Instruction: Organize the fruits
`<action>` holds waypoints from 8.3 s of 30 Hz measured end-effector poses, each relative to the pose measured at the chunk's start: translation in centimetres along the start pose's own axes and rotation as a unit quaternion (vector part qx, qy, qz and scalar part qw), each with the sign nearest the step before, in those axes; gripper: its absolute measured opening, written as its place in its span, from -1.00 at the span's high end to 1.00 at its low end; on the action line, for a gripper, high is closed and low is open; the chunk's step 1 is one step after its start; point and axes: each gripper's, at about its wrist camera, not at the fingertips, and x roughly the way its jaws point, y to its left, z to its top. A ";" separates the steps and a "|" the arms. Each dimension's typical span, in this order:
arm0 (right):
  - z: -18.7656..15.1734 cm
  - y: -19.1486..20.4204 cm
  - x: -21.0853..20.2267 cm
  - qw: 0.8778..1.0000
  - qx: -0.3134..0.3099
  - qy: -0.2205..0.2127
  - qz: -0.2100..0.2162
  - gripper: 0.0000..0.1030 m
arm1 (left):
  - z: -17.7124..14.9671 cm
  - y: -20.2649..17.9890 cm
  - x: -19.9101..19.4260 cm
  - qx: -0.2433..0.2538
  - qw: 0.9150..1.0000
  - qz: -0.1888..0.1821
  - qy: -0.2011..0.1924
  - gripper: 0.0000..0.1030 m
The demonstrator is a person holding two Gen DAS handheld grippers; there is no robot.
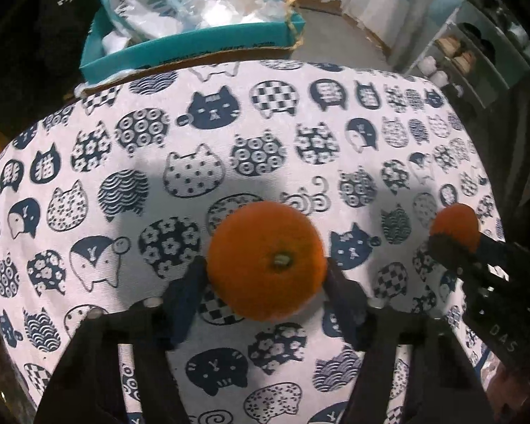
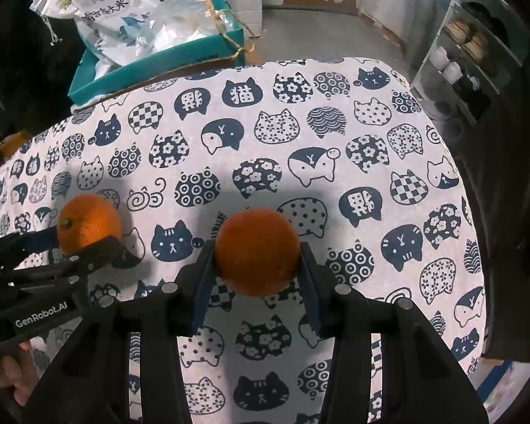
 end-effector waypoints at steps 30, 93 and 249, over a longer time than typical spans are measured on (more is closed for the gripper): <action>0.0 4.6 -8.9 0.995 -0.049 -0.084 0.008 0.15 | -1.7 3.6 -12.6 -0.002 0.992 0.055 -0.110 -0.21; 0.1 28.1 -20.6 0.945 -0.219 -0.177 0.165 0.15 | -12.3 23.3 -31.1 -0.133 0.949 0.154 -0.242 -0.22; -2.5 23.8 -30.9 0.913 -0.174 -0.348 0.125 -0.59 | -17.0 20.7 -42.9 -0.134 0.893 0.198 -0.381 -0.99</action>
